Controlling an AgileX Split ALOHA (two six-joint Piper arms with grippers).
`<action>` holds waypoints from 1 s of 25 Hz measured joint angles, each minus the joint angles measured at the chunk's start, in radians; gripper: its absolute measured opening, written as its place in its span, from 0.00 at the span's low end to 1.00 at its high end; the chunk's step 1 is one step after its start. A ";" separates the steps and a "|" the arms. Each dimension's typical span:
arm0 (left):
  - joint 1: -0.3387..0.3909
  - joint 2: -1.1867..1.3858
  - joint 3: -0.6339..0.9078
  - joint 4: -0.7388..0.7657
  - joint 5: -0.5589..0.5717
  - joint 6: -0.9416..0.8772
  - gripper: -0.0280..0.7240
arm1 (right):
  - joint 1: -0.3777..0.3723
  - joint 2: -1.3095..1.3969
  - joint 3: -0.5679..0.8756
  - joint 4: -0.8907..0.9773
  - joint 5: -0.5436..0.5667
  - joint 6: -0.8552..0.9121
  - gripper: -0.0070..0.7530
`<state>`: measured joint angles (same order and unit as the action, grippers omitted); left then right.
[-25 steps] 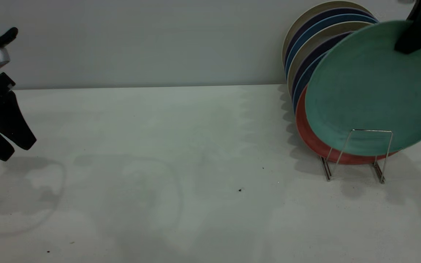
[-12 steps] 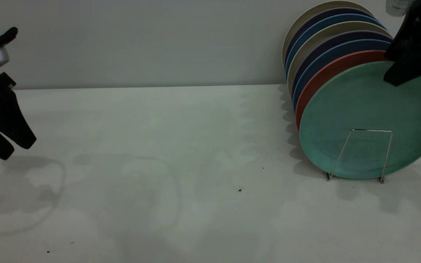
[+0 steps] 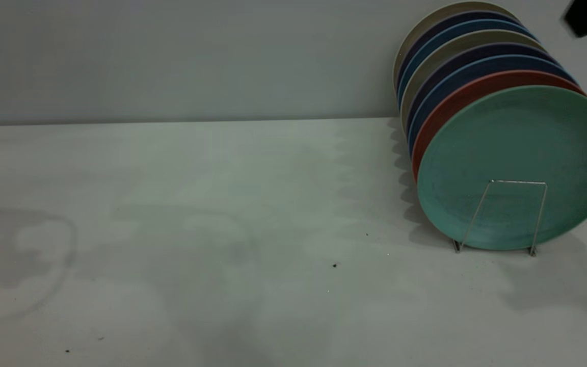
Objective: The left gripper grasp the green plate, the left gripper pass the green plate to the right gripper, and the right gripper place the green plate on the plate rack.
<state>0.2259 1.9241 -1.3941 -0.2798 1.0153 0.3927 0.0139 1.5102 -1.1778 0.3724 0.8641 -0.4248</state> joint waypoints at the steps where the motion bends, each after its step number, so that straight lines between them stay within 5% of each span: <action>1: 0.000 -0.028 0.000 0.010 0.009 -0.019 0.70 | -0.004 -0.018 0.000 -0.057 0.062 0.123 0.75; 6: 0.000 -0.187 0.004 0.016 0.088 -0.070 0.70 | -0.011 -0.077 0.000 -0.278 0.334 0.361 0.71; 14: 0.000 -0.546 0.197 0.016 0.146 -0.096 0.70 | -0.011 -0.394 0.078 -0.303 0.363 0.369 0.70; 25: 0.000 -1.180 0.618 0.016 0.150 -0.161 0.70 | -0.011 -0.896 0.370 -0.209 0.376 0.282 0.70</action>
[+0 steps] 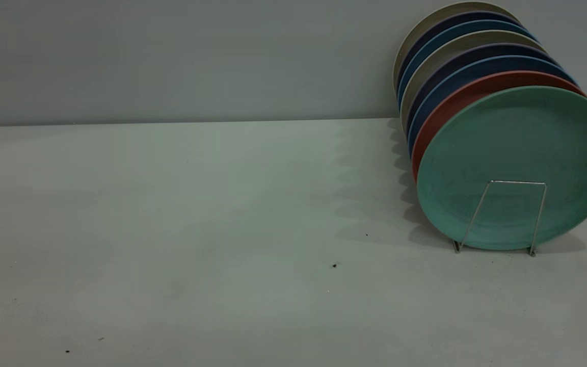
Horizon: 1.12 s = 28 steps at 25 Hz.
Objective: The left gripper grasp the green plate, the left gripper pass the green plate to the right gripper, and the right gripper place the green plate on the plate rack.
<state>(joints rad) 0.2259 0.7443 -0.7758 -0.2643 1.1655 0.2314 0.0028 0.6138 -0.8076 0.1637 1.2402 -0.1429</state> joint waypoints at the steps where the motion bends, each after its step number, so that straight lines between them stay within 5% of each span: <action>1: 0.000 -0.052 0.028 0.000 0.000 -0.007 0.70 | 0.000 -0.034 0.023 0.014 0.000 -0.003 0.70; 5: -0.004 -0.280 0.113 0.000 0.002 -0.027 0.70 | 0.026 -0.140 0.095 0.058 0.000 -0.025 0.70; 13: -0.122 -0.528 0.237 0.058 0.002 -0.067 0.70 | 0.077 -0.296 0.200 -0.035 0.000 -0.076 0.70; 28: -0.253 -0.617 0.288 0.198 -0.030 -0.109 0.70 | 0.077 -0.406 0.329 -0.076 -0.102 -0.074 0.70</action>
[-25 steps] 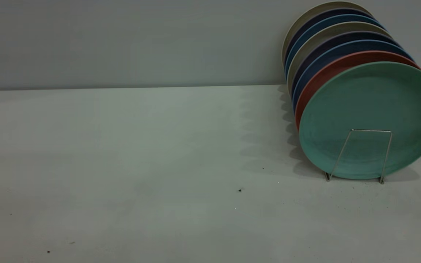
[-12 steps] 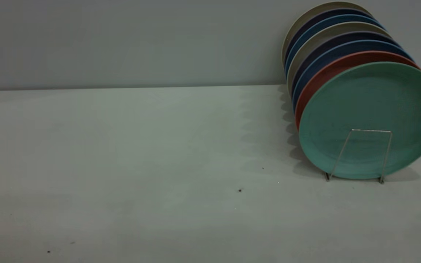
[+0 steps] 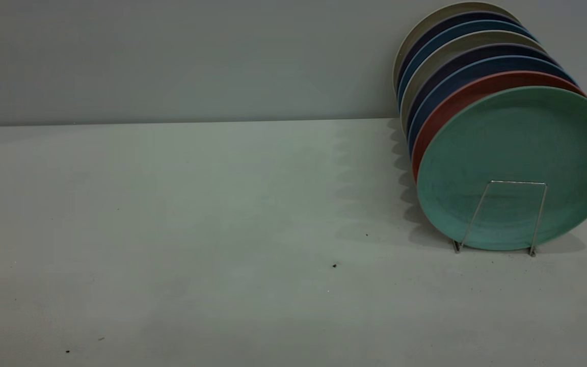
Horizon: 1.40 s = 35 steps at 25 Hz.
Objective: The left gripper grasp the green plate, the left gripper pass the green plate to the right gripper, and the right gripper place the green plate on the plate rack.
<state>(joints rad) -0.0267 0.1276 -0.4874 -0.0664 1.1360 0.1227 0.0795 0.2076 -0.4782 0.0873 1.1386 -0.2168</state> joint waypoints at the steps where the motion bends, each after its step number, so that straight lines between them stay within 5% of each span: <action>1: 0.000 0.000 0.000 0.000 -0.001 -0.004 0.70 | 0.000 0.000 0.001 0.000 0.000 0.000 0.70; 35: 0.000 -0.150 0.001 0.000 -0.002 -0.010 0.70 | -0.043 -0.224 0.005 -0.001 0.001 0.000 0.52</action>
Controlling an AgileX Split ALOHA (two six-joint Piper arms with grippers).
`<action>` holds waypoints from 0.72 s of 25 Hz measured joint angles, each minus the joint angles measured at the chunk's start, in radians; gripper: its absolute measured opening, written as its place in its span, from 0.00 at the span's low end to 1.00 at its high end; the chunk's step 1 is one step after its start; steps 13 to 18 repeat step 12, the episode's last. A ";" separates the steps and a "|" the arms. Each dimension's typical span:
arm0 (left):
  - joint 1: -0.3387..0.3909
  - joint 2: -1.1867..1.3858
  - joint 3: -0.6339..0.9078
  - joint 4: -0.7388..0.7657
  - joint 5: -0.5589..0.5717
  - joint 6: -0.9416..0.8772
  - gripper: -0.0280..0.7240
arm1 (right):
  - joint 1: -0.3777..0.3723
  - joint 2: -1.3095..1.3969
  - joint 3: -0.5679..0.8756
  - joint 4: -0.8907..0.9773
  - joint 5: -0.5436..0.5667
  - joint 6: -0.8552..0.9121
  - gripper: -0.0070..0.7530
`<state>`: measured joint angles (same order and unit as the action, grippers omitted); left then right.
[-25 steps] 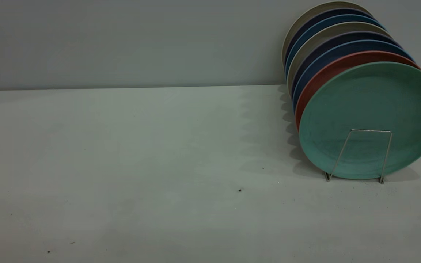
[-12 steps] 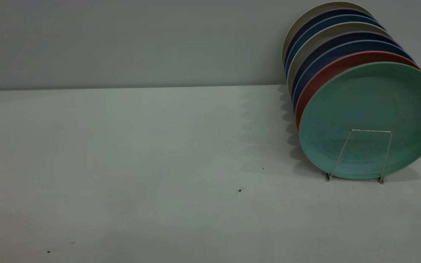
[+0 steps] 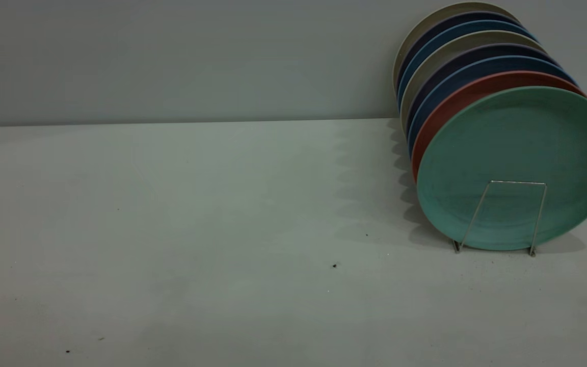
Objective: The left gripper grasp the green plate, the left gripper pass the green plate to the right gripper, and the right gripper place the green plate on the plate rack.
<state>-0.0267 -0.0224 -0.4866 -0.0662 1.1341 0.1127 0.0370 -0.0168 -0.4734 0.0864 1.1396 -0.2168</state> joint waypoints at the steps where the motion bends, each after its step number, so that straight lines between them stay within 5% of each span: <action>1: 0.000 0.000 0.000 0.000 0.000 0.000 0.70 | 0.000 0.000 0.000 0.000 0.000 0.000 0.52; 18: 0.000 0.000 0.000 0.000 0.000 0.000 0.70 | 0.000 0.000 0.000 0.000 0.000 0.000 0.49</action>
